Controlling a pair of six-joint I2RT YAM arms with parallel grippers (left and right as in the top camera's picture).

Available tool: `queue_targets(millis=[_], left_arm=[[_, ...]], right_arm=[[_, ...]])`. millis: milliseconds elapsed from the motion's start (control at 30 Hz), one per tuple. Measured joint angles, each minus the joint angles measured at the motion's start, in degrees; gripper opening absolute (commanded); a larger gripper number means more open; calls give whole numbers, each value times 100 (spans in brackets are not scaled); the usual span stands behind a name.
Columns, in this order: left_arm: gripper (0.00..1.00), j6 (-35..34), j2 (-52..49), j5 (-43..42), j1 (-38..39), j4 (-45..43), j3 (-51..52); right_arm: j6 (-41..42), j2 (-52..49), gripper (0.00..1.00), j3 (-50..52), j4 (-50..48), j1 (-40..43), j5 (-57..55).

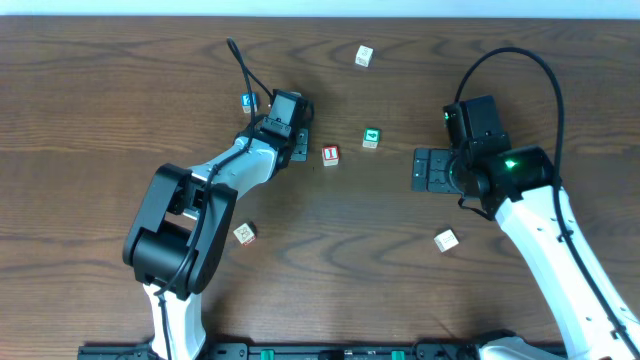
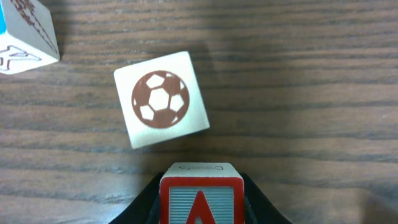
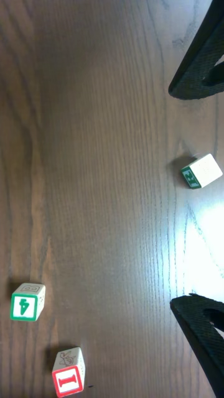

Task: Spell out Ai2
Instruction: 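Lower the 'A' block just left of the 'I' block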

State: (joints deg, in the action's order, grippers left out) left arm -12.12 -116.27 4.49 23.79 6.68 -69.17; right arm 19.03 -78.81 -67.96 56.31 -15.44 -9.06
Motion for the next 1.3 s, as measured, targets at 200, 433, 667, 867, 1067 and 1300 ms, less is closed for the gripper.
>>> queue_targets(millis=[200, 433, 667, 867, 1067, 1300], left_arm=[[29, -173, 114, -13, 50, 433, 0], [31, -754, 175, -291, 184, 577, 0], [38, -962, 184, -444, 380, 590, 0], [43, -1038, 186, -540, 457, 614, 0], [45, -1038, 186, -531, 455, 614, 0], [45, -1003, 275, -463, 452, 647, 0]], right_arm=[[0, 0, 99, 0, -2, 0, -42], [0, 0, 99, 0, 0, 0, -66], [0, 0, 99, 0, -2, 0, -79], [0, 0, 99, 0, -2, 0, -83], [0, 0, 99, 0, -2, 0, -83], [0, 0, 99, 0, 0, 0, -83]])
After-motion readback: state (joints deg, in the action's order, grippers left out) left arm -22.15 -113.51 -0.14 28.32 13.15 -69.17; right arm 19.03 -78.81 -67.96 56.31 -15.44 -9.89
